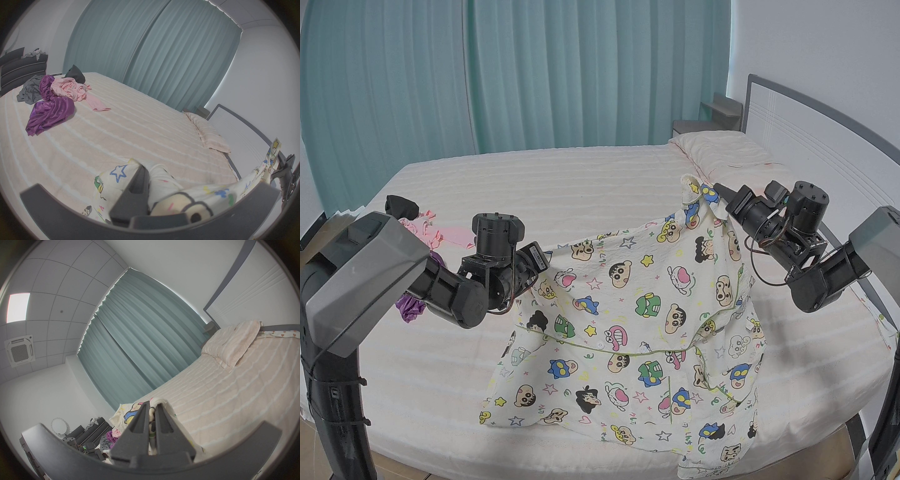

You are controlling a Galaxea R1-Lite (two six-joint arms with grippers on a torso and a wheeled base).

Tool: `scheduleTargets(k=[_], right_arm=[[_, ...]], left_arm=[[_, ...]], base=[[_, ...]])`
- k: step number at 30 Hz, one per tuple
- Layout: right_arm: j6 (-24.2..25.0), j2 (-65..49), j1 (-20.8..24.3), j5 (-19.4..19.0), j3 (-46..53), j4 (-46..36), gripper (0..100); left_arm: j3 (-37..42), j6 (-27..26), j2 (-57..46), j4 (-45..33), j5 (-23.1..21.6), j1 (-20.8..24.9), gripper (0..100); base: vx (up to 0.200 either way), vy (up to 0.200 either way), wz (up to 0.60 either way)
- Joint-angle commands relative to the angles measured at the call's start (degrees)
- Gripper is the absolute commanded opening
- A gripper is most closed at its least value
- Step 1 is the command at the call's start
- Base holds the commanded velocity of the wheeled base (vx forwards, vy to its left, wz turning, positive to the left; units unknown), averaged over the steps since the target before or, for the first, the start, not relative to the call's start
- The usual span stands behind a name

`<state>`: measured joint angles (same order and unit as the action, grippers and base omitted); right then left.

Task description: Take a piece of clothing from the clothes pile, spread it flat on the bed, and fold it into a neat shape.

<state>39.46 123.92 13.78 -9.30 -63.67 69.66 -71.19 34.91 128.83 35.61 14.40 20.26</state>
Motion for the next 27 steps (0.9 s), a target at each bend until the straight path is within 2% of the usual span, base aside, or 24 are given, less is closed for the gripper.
scheduleTargets(k=[1, 6, 9, 19, 27], right_arm=[[0.1, 3.3, -0.1, 0.8, -0.8, 0.0, 0], [0.1, 5.5, -0.1, 2.2, -1.5, 0.0, 0], [0.1, 7.1, 0.0, 2.5, -2.2, 0.0, 0], [0.1, 10.7, -0.5, 2.7, -5.1, -1.5, 0], [0.1, 13.5, -0.8, 3.5, -8.0, -4.9, 0]], left_arm=[[-1.7, 0.1, 3.1, -0.2, 0.2, -0.3, 0], [-1.6, 0.2, 3.4, -0.1, 0.4, -0.4, 0], [-3.1, 3.0, 4.1, -0.7, 0.5, -0.7, 0], [-6.2, 3.5, 8.6, -2.6, 0.5, -1.5, 0], [-11.5, 3.5, 13.6, -6.4, 0.5, -1.5, 0]], base=[[0.000, 0.000, 0.00], [0.000, 0.000, 0.00], [0.000, 0.000, 0.00], [0.200, 0.000, 0.00], [0.000, 0.000, 0.00]])
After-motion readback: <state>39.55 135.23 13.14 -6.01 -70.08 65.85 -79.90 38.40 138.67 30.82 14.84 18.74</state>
